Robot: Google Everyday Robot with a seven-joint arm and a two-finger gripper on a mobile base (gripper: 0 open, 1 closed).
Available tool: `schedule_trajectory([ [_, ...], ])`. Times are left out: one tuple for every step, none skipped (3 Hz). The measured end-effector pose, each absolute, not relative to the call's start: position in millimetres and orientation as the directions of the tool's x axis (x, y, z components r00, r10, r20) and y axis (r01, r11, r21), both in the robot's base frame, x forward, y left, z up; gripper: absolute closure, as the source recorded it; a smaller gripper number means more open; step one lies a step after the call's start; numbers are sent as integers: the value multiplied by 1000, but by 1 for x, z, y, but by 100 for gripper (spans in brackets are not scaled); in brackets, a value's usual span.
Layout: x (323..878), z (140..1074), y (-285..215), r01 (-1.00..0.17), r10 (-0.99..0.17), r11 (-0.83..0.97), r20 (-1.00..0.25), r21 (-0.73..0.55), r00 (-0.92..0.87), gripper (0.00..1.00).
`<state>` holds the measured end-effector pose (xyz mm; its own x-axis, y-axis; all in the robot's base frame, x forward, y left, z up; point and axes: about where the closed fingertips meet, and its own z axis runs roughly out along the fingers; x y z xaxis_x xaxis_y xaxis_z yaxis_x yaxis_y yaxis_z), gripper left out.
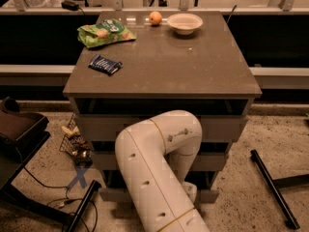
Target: Open bottom drawer
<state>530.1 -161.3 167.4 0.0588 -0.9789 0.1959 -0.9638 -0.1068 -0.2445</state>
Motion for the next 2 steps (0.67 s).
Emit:
schedule_trajectory([
  [496, 175, -170, -977, -978, -56, 208, -207, 12, 97],
  [494, 178, -171, -977, -978, -53, 209, -205, 9, 100],
])
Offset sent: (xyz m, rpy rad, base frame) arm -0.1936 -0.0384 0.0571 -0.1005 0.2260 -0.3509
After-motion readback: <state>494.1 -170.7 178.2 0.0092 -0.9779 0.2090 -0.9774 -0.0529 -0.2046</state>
